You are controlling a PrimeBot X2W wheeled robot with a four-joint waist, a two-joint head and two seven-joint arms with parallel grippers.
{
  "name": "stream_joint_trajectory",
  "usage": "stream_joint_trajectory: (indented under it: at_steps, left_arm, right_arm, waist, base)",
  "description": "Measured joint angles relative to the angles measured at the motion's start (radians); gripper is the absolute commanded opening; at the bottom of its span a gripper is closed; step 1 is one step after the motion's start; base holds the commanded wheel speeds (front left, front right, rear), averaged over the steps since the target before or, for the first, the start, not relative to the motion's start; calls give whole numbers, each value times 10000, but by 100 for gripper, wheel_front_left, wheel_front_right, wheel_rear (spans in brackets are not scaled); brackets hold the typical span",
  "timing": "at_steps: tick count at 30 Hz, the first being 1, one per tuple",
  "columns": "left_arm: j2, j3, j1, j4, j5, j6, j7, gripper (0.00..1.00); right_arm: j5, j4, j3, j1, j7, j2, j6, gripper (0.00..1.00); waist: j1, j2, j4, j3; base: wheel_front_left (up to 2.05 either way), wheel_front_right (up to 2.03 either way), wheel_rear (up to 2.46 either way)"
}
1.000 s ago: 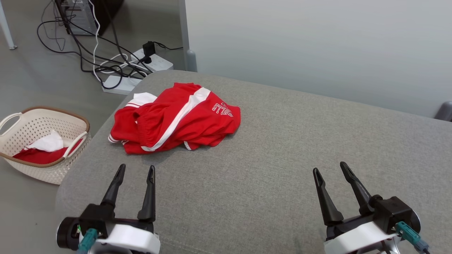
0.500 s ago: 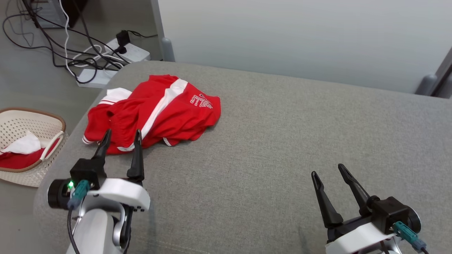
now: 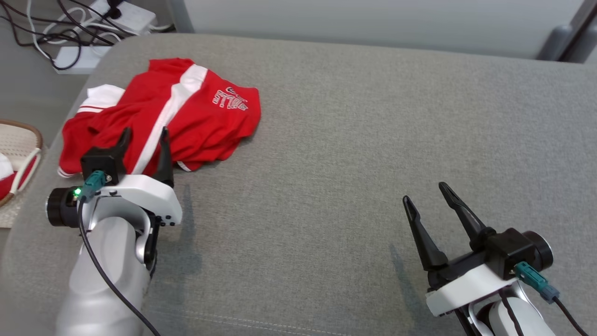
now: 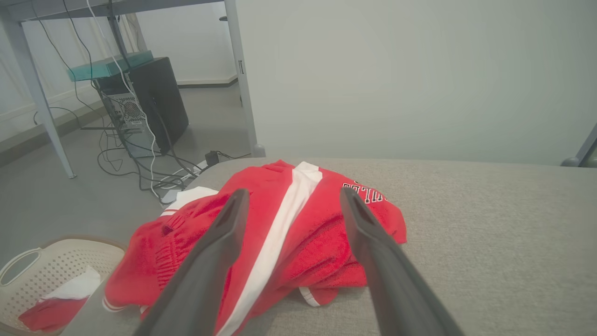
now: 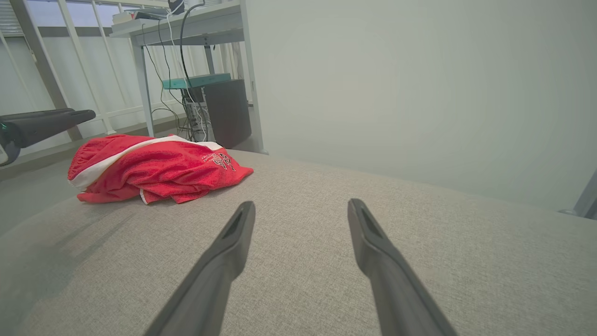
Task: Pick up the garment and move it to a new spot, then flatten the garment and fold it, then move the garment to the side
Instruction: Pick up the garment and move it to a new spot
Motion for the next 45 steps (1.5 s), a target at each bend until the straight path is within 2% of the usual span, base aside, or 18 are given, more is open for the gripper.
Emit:
stream_joint_trajectory:
  at_steps: [6,9,21,22,23,24,30,45]
  left_arm:
    - [313,19,-578,1012,161,165,0,100]
    - [550,-48,-984,1638,485,506,0,100]
    - [1028,-249,-1902,3223,736,1068,0,100]
    - [1041,-251,-1941,3335,740,1133,0,69]
    - [1055,-272,-1987,3476,742,1172,0,16]
    - [1058,-274,-2017,3609,740,1193,0,0]
    - [1066,-368,-2018,3365,742,1281,0,0]
    - [1051,-1005,-1549,1087,825,1277,0,0]
  right_arm:
    - [0,21,121,-315,0,4,25,100]
    - [17,25,151,-493,0,-13,25,100]
    - [40,-6,153,-845,0,-65,25,100]
    - [40,-4,153,-846,0,-65,25,100]
    - [40,-4,155,-851,0,-63,25,100]
    - [40,0,157,-857,0,-61,25,100]
    - [40,-2,52,-989,0,-38,25,100]
    - [48,-13,-282,-719,0,376,25,100]
  waist:
    - [0,0,-338,404]
    - [0,0,-562,671]
    - [0,0,-981,1323]
    - [0,0,-997,1346]
    - [0,0,-1012,1361]
    - [0,0,-1026,1368]
    - [0,0,-1046,1362]
    - [0,0,-942,357]
  base:
    - [0,0,0]
    - [0,0,0]
    - [0,0,0]
    - [0,0,0]
    - [0,0,0]
    - [0,0,0]
    - [0,0,0]
    - [0,0,0]
